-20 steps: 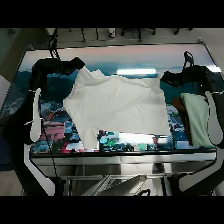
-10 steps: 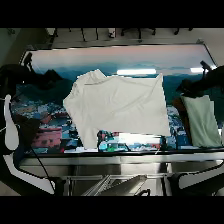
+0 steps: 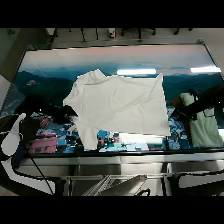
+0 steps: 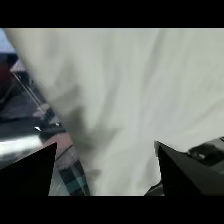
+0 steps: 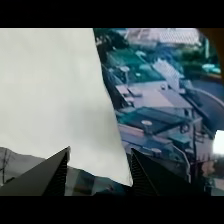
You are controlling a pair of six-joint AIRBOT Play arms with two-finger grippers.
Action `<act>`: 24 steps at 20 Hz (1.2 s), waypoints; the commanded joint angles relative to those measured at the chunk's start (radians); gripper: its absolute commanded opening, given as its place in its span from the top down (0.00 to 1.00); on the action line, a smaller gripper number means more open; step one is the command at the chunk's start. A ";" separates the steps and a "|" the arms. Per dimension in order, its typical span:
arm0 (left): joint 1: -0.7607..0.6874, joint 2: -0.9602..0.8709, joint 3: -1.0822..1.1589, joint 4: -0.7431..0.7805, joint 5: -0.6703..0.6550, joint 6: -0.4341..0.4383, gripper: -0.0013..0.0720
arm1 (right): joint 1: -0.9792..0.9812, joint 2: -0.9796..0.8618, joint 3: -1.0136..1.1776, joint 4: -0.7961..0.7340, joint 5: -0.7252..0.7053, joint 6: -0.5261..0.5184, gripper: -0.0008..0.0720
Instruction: Fold the shirts.
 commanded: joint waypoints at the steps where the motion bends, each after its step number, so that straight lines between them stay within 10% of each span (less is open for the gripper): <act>1: -0.010 -0.001 -0.090 0.004 -0.015 0.020 0.04 | -0.006 0.059 -0.132 -0.043 0.034 -0.014 0.39; 4: -0.052 -0.001 -0.089 0.003 -0.048 0.020 0.05 | -0.003 0.064 -0.227 -0.043 0.080 -0.015 0.39; 7: -0.104 -0.001 -0.084 0.005 -0.047 0.020 0.78 | 0.010 0.064 -0.273 0.021 0.123 -0.051 0.39; 8: -0.115 -0.001 -0.074 0.007 -0.043 0.020 0.82 | 0.019 0.063 -0.276 0.051 0.134 -0.064 0.39; 11: -0.138 0.010 -0.001 0.006 -0.011 0.016 0.82 | 0.050 0.062 -0.276 0.077 0.181 -0.070 0.44; 13: -0.154 0.035 0.052 0.006 0.003 0.010 0.95 | 0.069 0.063 -0.276 0.126 0.183 -0.106 0.94; 24: -0.138 0.719 0.771 0.097 -0.116 -0.052 0.95 | 0.003 0.671 0.420 0.455 0.307 -0.274 0.96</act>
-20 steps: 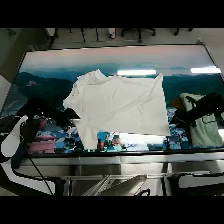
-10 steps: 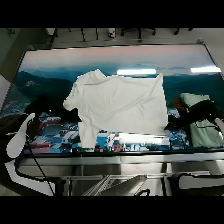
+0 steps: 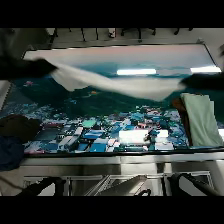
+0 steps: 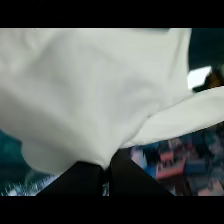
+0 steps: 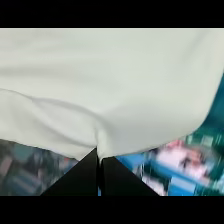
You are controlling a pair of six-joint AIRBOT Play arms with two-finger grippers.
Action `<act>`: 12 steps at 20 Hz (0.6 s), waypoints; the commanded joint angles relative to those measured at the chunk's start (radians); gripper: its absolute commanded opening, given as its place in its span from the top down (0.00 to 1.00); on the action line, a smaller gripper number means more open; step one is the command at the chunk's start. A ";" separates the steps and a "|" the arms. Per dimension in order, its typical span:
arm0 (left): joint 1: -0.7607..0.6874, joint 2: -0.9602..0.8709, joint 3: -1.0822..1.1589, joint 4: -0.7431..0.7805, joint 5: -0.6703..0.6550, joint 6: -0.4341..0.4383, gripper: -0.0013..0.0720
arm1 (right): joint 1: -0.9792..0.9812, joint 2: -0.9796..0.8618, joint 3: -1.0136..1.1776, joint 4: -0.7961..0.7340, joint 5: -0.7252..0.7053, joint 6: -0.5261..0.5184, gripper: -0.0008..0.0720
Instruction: Fold the shirts.
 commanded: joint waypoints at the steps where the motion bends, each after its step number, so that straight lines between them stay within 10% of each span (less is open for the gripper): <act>1: 0.008 0.225 0.322 0.089 -0.079 -0.012 0.95 | -0.020 0.270 0.351 0.012 0.190 -0.092 0.96; 6: 0.008 0.327 0.379 0.197 -0.132 -0.064 0.95 | -0.020 0.386 0.499 -0.117 0.315 -0.102 0.96; 12: 0.005 0.173 0.150 0.164 -0.122 -0.060 0.95 | -0.015 0.138 0.496 -0.117 0.078 0.016 0.96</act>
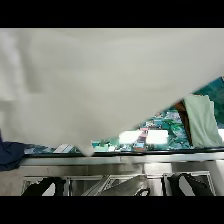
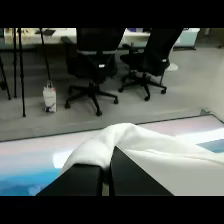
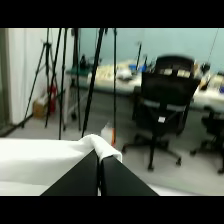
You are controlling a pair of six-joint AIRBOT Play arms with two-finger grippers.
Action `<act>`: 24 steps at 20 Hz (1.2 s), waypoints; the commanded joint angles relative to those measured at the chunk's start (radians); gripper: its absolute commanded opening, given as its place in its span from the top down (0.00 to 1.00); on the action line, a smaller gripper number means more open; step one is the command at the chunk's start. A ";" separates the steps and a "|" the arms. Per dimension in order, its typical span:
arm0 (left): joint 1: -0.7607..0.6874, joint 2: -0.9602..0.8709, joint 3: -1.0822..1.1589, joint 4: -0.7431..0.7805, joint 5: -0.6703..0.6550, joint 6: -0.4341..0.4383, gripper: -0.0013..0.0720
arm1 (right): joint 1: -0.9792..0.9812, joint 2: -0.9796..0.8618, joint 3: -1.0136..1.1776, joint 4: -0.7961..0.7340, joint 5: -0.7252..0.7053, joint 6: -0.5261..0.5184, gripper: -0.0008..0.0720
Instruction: Fold the shirts.
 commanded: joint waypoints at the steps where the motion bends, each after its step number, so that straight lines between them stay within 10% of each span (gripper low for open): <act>1: -0.001 -0.131 -0.098 -0.053 0.003 0.023 0.95 | 0.023 -0.176 0.003 -0.010 -0.172 0.071 0.96; 5: -0.001 -0.396 -0.214 -0.158 -0.001 0.079 0.95 | 0.134 -0.418 -0.142 -0.027 -0.208 0.075 0.96; 15: -0.017 -1.093 -0.002 -0.146 -0.117 0.122 0.95 | 0.201 -0.975 -0.225 -0.066 0.229 0.185 0.96; 24: -0.055 -1.153 0.140 -0.119 -0.185 0.122 0.95 | 0.158 -1.004 -0.096 -0.130 0.188 0.203 0.96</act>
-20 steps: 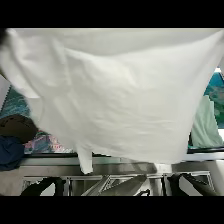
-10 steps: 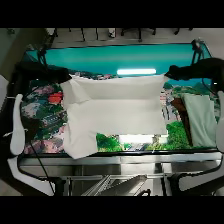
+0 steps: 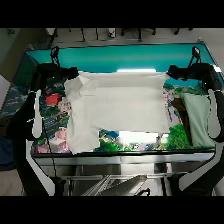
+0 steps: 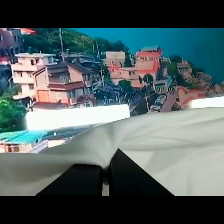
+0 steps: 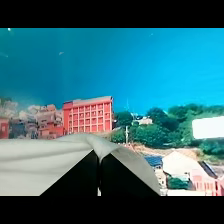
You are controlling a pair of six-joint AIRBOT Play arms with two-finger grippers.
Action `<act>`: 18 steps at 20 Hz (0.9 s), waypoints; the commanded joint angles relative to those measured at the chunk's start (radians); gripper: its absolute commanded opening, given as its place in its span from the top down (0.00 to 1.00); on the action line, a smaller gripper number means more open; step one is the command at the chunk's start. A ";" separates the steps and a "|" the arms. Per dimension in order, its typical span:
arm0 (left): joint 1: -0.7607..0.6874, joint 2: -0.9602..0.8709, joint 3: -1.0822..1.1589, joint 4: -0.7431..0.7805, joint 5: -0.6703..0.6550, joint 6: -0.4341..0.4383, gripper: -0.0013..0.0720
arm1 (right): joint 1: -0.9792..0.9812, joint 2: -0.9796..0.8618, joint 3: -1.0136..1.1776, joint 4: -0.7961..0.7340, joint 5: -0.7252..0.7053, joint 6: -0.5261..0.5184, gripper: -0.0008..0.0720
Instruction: Fold the shirts.
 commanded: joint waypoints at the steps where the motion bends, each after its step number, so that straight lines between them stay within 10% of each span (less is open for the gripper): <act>1: -0.013 0.006 0.016 0.058 0.054 0.002 0.95 | -0.005 -0.008 0.018 -0.104 -0.073 0.005 0.96; 7: -0.039 0.179 -0.152 0.306 0.167 -0.010 0.95 | 0.000 -0.008 0.014 -0.286 -0.222 0.042 0.96; 18: -0.039 0.182 -0.135 0.317 0.226 -0.051 0.95 | 0.039 -0.018 0.013 -0.286 -0.251 0.060 0.96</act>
